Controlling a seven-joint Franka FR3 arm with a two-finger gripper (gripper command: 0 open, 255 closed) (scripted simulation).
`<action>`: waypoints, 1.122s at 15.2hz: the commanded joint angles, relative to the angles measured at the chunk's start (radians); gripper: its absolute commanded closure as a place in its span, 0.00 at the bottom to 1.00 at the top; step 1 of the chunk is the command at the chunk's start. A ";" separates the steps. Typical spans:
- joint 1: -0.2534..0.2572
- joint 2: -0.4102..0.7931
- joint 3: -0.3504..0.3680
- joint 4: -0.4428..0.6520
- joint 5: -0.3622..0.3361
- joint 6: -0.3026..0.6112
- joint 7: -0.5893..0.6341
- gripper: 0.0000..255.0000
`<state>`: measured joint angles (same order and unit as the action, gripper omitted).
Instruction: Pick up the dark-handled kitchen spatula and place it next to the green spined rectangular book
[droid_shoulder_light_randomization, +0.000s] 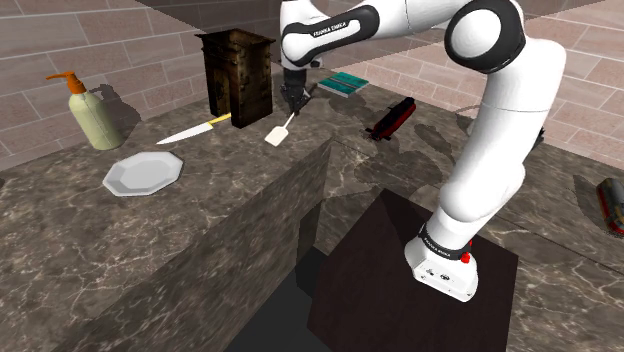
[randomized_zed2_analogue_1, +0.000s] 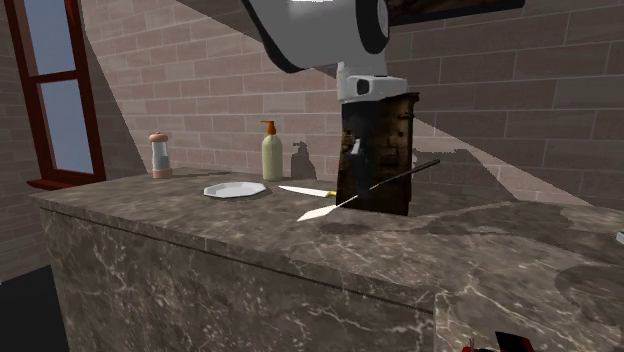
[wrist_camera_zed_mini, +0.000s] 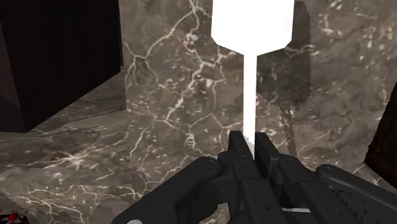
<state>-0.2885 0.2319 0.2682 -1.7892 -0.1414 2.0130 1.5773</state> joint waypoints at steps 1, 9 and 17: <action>-0.030 -0.015 -0.015 -0.013 0.009 0.002 -0.050 1.00; -0.142 -0.052 -0.084 -0.061 0.033 0.030 -0.236 1.00; -0.248 -0.031 -0.154 -0.032 0.049 0.036 -0.418 1.00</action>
<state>-0.5195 0.2137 0.1242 -1.8114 -0.0979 2.0497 1.1892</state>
